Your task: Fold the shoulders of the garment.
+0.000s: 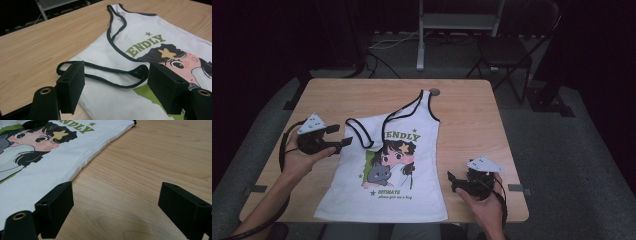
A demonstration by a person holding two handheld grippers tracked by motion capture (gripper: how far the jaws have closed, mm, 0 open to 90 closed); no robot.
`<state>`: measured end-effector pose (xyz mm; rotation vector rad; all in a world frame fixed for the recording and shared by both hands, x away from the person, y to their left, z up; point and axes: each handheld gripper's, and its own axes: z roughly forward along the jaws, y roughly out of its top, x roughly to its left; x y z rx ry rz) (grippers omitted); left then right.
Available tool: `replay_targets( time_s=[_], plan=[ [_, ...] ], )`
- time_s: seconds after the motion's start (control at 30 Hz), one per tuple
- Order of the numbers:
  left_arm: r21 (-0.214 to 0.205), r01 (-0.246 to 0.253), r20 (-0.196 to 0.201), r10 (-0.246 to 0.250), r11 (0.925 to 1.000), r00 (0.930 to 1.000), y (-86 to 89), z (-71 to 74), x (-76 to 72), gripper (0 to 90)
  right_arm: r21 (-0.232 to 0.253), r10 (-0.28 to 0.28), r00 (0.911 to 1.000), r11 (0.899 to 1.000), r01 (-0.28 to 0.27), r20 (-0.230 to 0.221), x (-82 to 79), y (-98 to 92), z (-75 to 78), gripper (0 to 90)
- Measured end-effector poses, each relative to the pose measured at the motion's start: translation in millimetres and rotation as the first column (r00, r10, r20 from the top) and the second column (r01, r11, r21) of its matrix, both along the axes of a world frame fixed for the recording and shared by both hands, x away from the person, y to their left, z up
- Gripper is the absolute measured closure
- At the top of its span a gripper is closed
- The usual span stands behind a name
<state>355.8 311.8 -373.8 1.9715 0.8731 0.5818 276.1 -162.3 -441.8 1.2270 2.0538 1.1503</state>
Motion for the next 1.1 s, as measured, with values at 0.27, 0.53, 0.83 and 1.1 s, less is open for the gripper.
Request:
replay_targets(
  time_s=[0.27,0.53,0.83,1.1],
  plan=[
    [-0.039,-0.027,0.012,0.028,0.9989,0.9996,17.2,-0.3,-9.6,29.7,0.005,-0.003,1.0,1.0,0.003,-0.001,0.2,-0.4,-0.1,12.1],
    [-0.074,-0.057,0.022,0.059,0.9956,0.998,35.7,2.3,-20.0,29.7,0.003,-0.004,1.0,1.0,0.004,0.0,0.2,-0.4,-0.1,12.2],
    [-0.098,-0.075,0.033,0.079,0.9923,0.9964,50.6,0.7,-33.0,29.7,0.004,-0.005,1.0,1.0,0.005,0.0,0.2,-0.6,-0.1,12.2],
    [-0.129,-0.104,0.023,0.108,0.9862,0.9939,67.9,-10.1,-48.2,29.7,0.003,-0.005,1.0,1.0,0.005,0.0,0.2,-0.4,-0.1,12.2]
  ],
)
